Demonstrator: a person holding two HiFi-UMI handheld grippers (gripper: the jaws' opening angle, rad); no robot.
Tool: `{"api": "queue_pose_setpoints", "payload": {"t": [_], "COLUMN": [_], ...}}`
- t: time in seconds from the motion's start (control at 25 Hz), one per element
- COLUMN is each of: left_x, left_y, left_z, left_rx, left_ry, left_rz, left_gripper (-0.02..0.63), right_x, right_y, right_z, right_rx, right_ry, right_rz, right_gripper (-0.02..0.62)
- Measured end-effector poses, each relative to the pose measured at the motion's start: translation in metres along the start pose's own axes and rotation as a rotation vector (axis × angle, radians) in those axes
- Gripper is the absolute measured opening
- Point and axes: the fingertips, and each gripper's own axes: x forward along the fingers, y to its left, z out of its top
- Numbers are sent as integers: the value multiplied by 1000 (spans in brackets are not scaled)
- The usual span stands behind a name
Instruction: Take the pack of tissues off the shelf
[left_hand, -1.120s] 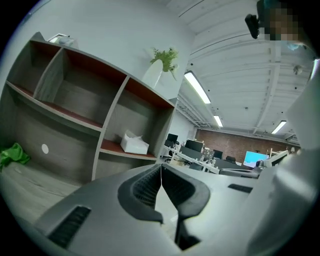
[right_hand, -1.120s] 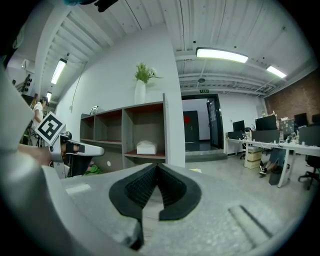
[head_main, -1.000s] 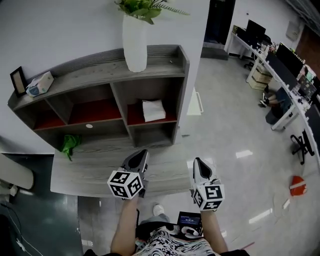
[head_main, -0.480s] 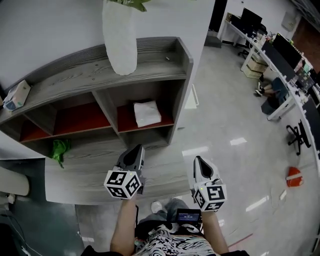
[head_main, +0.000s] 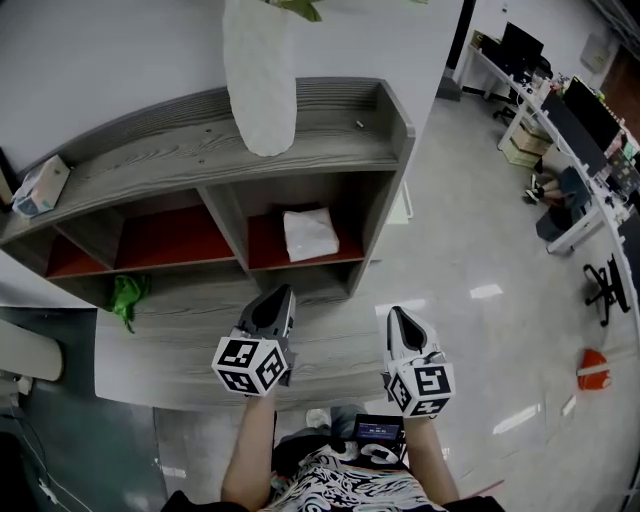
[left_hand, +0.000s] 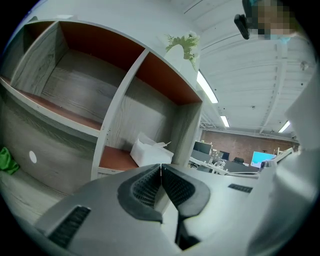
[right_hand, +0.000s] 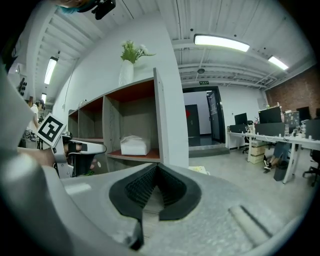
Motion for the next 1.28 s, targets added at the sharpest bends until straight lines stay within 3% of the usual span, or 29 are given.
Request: {"api": "queue_pose_setpoints", "payload": {"t": [0.64, 1.28], "left_x": [19, 43], "left_y": [16, 26], "left_z": [8, 10], "left_rx": [27, 4], "left_ry": [-5, 19], "left_rz": [50, 48], "left_gripper": [11, 11], "right_x": [26, 54], "right_y": [-6, -18], "right_z": [6, 3], "right_rx": [-3, 20], "right_ry": [6, 23], "right_rz": [21, 26], "right_gripper": [5, 5]}}
